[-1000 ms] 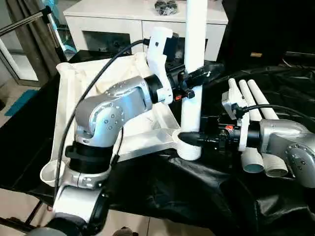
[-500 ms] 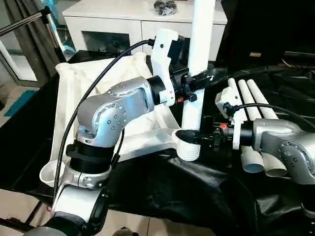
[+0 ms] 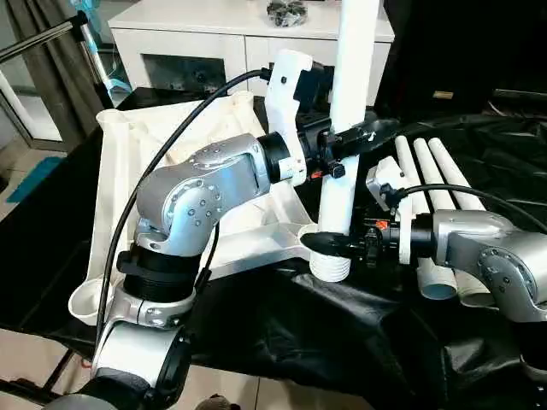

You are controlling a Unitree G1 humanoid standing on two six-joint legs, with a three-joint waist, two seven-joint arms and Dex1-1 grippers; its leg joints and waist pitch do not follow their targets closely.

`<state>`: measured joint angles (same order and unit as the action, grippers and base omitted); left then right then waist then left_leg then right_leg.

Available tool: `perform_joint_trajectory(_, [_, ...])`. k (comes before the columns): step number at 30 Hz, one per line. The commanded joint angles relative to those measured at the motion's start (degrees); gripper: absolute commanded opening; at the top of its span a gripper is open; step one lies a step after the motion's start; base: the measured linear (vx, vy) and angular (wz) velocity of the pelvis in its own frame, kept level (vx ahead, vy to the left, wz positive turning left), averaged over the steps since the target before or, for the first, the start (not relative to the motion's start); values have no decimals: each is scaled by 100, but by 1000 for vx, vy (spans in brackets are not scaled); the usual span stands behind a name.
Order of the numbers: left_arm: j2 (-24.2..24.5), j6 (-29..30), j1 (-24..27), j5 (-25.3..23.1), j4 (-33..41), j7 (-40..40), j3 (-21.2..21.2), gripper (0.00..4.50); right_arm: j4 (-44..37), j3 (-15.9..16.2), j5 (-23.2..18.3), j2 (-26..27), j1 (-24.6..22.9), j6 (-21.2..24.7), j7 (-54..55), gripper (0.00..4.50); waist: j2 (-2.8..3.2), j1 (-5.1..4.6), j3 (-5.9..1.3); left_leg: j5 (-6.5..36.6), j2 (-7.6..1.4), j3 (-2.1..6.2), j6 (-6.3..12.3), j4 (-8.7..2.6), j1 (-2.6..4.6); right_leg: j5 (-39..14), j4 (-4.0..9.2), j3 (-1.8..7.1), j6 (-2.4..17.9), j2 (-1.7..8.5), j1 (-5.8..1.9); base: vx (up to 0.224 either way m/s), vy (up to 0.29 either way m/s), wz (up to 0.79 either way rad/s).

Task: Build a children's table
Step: Pick table leg

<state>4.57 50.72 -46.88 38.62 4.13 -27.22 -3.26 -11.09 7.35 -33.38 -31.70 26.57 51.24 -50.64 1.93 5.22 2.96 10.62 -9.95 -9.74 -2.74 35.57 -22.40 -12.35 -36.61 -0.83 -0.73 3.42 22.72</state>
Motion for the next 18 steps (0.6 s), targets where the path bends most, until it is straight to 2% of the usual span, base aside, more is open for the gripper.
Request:
perform_joint_trajectory(1, [-11,-10,-147,59,135,-53,4,179,7,-15,-28,-6,-14,67,-7,244,-114,19,-397,402,-209,70,215,-347,80,-31,404,174,1459,345,-335,0,0,0])
perform_joint_trajectory(7, [-10,19,-137,55,143,-60,18,179,-8,-34,-80,4,-27,90,-6,196,-113,24,-401,384,-211,71,210,-345,80,-38,401,175,1454,346,-336,0,0,0])
perform_joint_trajectory(11, [79,-10,-116,-128,155,11,-72,179,34,-71,-30,105,-69,48,146,191,-130,28,-399,359,-210,66,227,-345,78,-35,404,176,1451,351,-332,0,0,0])
perform_joint_trajectory(12, [79,-10,-116,-128,155,11,-72,235,34,-71,-30,105,-69,48,146,191,-130,28,-399,359,-210,66,227,-345,78,-35,404,176,1451,351,-332,0,0,0])
perform_joint_trajectory(15, [91,-42,-34,-77,224,-55,-47,249,71,-129,-15,220,-93,1,290,191,-108,22,-398,372,-213,71,187,-352,81,-87,404,173,1431,350,-321,0,0,0])
perform_joint_trajectory(16, [67,-154,17,-102,257,2,19,255,108,-234,-18,354,-102,-18,479,191,-70,29,-398,379,-208,78,166,-354,79,-76,395,170,1441,350,-319,0,0,0])
perform_joint_trajectory(17, [15,-299,43,-111,237,45,111,266,125,-308,-28,437,-106,-34,587,191,-81,21,-398,387,-210,75,164,-357,76,-67,410,170,1438,349,-317,0,0,0])
perform_joint_trajectory(18, [-45,-442,67,-119,189,111,222,277,138,-357,-37,492,-111,-61,646,191,-52,26,-403,424,-209,81,133,-356,80,-66,407,169,1442,353,-318,0,0,0])
